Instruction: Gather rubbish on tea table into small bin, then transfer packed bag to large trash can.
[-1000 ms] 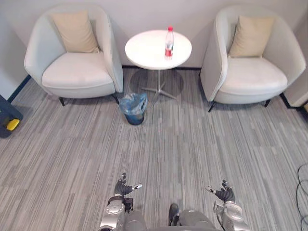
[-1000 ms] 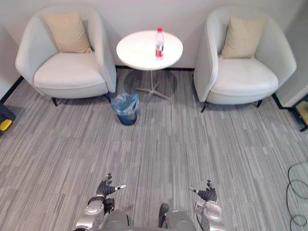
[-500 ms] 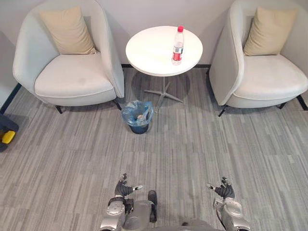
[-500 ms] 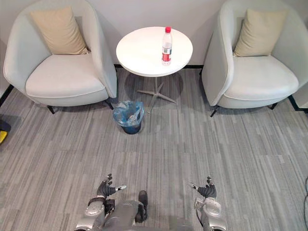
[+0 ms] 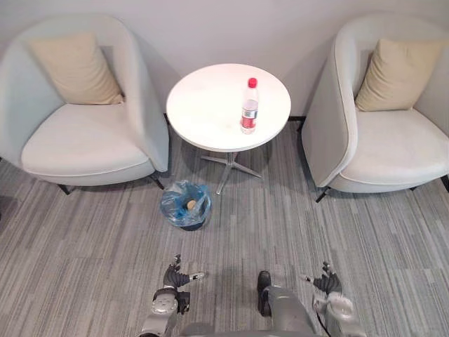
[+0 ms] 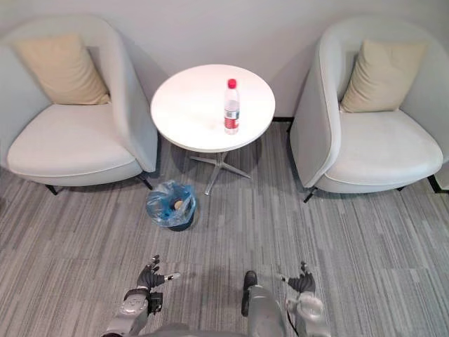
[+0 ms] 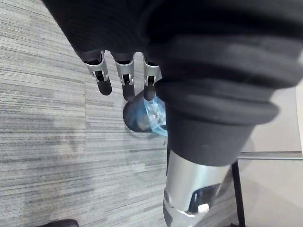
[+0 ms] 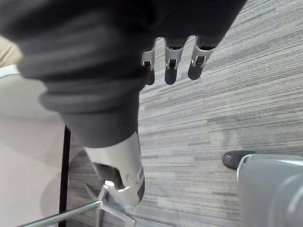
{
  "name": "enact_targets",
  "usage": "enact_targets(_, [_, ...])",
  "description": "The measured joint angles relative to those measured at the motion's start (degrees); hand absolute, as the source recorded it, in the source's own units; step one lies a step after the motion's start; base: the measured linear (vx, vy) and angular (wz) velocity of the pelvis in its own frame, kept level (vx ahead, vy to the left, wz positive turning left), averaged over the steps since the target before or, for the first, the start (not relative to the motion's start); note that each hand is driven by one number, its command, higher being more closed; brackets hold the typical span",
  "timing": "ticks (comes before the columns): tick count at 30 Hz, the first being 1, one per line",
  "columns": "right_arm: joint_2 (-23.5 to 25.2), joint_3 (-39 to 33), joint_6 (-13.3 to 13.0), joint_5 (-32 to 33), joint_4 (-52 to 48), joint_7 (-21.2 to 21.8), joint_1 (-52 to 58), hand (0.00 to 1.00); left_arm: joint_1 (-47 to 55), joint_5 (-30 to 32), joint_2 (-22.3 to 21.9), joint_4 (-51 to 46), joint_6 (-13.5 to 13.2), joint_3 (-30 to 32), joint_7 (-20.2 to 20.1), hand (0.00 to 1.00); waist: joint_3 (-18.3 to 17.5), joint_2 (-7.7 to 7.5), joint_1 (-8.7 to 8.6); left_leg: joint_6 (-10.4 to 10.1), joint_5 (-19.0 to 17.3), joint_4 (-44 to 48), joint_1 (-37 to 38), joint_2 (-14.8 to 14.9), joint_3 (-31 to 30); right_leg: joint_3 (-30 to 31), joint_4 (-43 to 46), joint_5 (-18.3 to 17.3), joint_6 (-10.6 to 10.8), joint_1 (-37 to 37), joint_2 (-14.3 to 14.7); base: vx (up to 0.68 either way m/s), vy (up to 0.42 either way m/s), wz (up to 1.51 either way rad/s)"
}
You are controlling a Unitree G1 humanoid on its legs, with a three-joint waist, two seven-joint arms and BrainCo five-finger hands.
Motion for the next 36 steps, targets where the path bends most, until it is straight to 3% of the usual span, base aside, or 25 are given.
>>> enact_targets(2, [0.2,0.0,0.0,0.0,0.1,0.0,0.1,0.0,-0.7,0.0,-1.1,0.7,0.0,0.2,0.0,0.0,0.0,0.47,-0.03,-2.9,2.1,12.6,-5.7,2.0,-1.9,-1.8,-1.5,-1.8,-1.8,3.3,1.2,0.37,-0.267,0.31])
enact_targets(4, [0.6,0.4,-0.1,0.1,-0.4,0.0,1.1,0.0,-0.7,0.0,-2.1,0.5,0.0,0.8,0.0,0.0,0.2,0.62,0.09,-4.0,7.5,27.6,-11.2,4.1,-3.2,-3.8,-5.6,-2.7,-2.9,9.5,2.3,0.36,-0.234,0.47])
enact_targets(5, [1.1,0.4,-0.1,0.4,-1.4,-0.1,2.2,0.0,-0.5,0.0,-2.5,0.2,0.0,1.0,0.0,0.0,0.3,0.7,0.56,-3.1,6.7,36.2,-14.4,6.1,-1.9,-4.5,-8.0,-3.3,-3.8,13.7,3.3,0.29,-0.16,0.34])
enact_targets(7, [1.4,0.4,-0.4,1.0,-2.2,-0.1,2.7,0.0,0.0,0.0,-2.5,-0.5,0.0,1.3,0.0,0.0,0.4,0.49,1.67,-1.5,5.6,42.0,-18.8,7.6,1.1,-4.6,-11.3,-4.1,-5.0,18.4,3.9,0.25,-0.098,0.13])
enact_targets(9, [1.4,0.1,-0.4,1.4,-2.2,-0.2,2.4,0.0,0.3,0.0,-2.5,-1.1,0.0,1.3,0.0,0.0,0.6,0.53,1.82,0.2,4.4,39.2,-23.2,7.3,3.6,-5.3,-13.6,-3.8,-4.5,21.3,3.6,0.23,-0.035,0.16])
enact_targets(12, [1.2,-1.0,-0.4,2.2,-2.2,-0.2,1.4,0.0,0.5,0.0,-2.6,-1.1,0.1,1.2,0.0,0.0,1.1,0.79,1.97,-1.0,4.6,16.0,-25.0,2.6,4.8,-5.3,-14.8,-4.5,-2.6,23.2,1.8,0.25,0.11,0.03])
enact_targets(13, [1.1,-1.2,-0.4,2.2,-2.2,-0.2,1.4,0.0,0.5,0.0,-2.7,-1.1,0.1,1.2,0.0,0.0,1.0,1.32,1.92,-2.3,5.9,10.8,-24.8,1.9,4.8,-5.3,-14.7,-4.9,-2.0,23.3,1.7,0.24,0.181,0.0])
enact_targets(14, [0.7,-1.3,-0.3,2.2,-1.9,-0.3,1.4,0.0,0.3,0.0,-2.9,-0.9,0.1,1.1,0.0,0.0,1.3,2.82,2.19,0.2,12.9,4.4,-23.2,1.3,4.7,-4.7,-14.2,-6.0,-0.4,24.2,1.8,0.27,0.182,-0.1])
enact_targets(15, [1.2,-0.7,-0.1,2.2,-1.6,-0.2,1.4,0.0,0.4,0.0,-2.8,-0.6,0.1,1.2,0.0,0.0,1.5,1.42,3.26,1.3,12.9,1.9,-20.9,-0.4,6.2,-3.0,-14.5,-6.5,0.5,24.9,0.5,0.27,0.169,-0.12])
enact_targets(16, [1.3,-0.6,-0.1,2.2,-1.6,-0.2,1.4,0.0,0.4,0.0,-2.4,-0.6,0.1,1.3,0.0,0.0,1.3,0.78,3.35,1.5,12.7,1.5,-20.7,-1.3,6.2,-2.5,-14.7,-7.0,1.3,24.9,-0.2,0.26,0.127,-0.03])
enact_targets(18, [1.2,-0.7,-0.2,2.1,-1.5,-0.2,1.1,0.0,0.3,0.0,-1.6,-0.6,0.1,1.2,0.0,0.0,1.3,0.07,3.41,3.9,10.6,3.7,-21.2,-2.7,6.6,-2.2,-13.8,-8.1,3.0,25.0,-1.9,0.26,0.129,0.04])
enact_targets(20, [1.2,-0.7,-0.2,2.0,-1.5,-0.1,0.5,0.0,0.7,0.0,-1.6,-0.3,0.1,1.2,0.0,0.0,1.3,-0.24,3.47,4.4,8.0,4.9,-20.4,-3.6,7.8,-0.2,-10.8,-9.7,4.4,24.7,-3.2,0.22,0.126,-0.11])
enact_targets(24, [1.7,0.4,-0.1,0.8,-1.3,0.1,0.4,0.0,1.4,0.1,-0.6,1.1,0.2,-0.4,-0.1,0.0,0.7,-1.36,3.33,5.5,5.6,1.2,-14.3,-6.2,9.0,2.3,9.6,-11.1,7.4,17.5,-7.0,0.23,0.088,-0.15])
enact_targets(25, [2.2,0.3,-0.1,0.4,-0.9,0.1,1.1,0.0,1.5,0.3,0.1,1.1,0.2,-0.9,-0.1,0.0,0.0,-2.15,3.08,6.0,5.7,0.0,-12.6,-6.7,8.5,2.1,13.8,-11.9,7.5,15.8,-7.8,0.28,-0.012,0.22])
enact_targets(26, [2.4,0.4,-0.1,0.3,0.0,0.3,1.5,0.0,1.2,0.5,0.4,1.1,0.2,-1.5,-0.1,0.0,-0.3,-2.57,2.91,5.9,5.8,-0.5,-11.7,-6.5,7.4,1.4,13.6,-13.0,6.1,14.8,-7.4,0.33,-0.031,0.3])
enact_targets(29, [1.9,0.2,-0.1,0.3,0.6,1.0,1.6,0.0,-0.2,0.5,0.9,1.2,0.2,-2.0,-0.1,0.0,-0.4,-2.14,1.3,5.5,6.0,-0.6,-11.0,-4.8,3.6,0.8,12.2,-14.4,5.0,9.9,-4.7,0.31,-0.137,0.74])
enact_targets(31, [1.8,0.3,-0.1,0.3,0.6,1.0,2.1,0.0,-0.8,0.5,0.8,1.6,0.1,-2.0,-0.1,0.0,-0.5,-1.91,1.16,4.2,6.3,-0.6,-9.7,-3.5,1.6,3.8,4.6,-11.9,4.7,7.1,-3.0,0.23,-0.156,0.61])
enact_targets(32, [2.1,0.3,-0.1,0.4,0.7,1.0,3.2,0.0,-0.6,0.5,1.6,1.7,0.0,-2.0,-0.1,0.0,-1.3,-3.72,1.4,2.8,5.8,-0.6,-8.8,-4.9,0.5,5.5,-3.5,-0.2,4.3,7.7,-4.0,0.27,-0.223,0.56])
enact_targets(33, [1.3,-0.1,-0.1,0.5,1.5,1.0,3.3,0.0,-0.8,0.5,0.2,2.7,0.1,-2.0,-0.2,0.0,-1.6,-2.28,1.56,1.5,5.0,-0.8,-8.2,-3.6,-1.1,4.2,-2.6,0.3,2.7,8.7,-3.0,0.25,-0.225,0.47])
enact_targets(34, [1.3,-0.1,-0.1,0.5,1.6,1.0,3.4,0.0,-0.7,0.5,-0.1,2.7,0.0,-2.0,-0.2,0.0,-1.8,-2.09,1.6,1.3,5.1,-0.9,-8.2,-3.2,-1.2,4.1,-3.1,0.4,2.6,8.9,-2.6,0.23,-0.216,0.25])
enact_targets(35, [0.8,-0.3,-0.3,0.6,1.5,1.0,3.0,0.0,0.1,0.5,-1.3,2.9,-0.1,-2.0,-0.4,0.0,-2.6,-0.69,1.65,1.3,5.1,-2.2,-8.1,-1.7,-1.7,3.4,-6.0,0.5,2.3,10.1,-1.1,0.15,-0.142,0.08])
enact_targets(36, [0.6,-0.5,-0.3,0.7,1.5,1.0,2.9,0.0,0.2,0.5,-1.5,3.1,-0.1,-1.9,-0.5,0.0,-2.9,-0.21,1.63,1.0,5.3,-2.8,-8.0,-1.1,-1.8,2.9,-6.8,0.8,2.0,10.3,-0.6,0.16,-0.158,0.1])
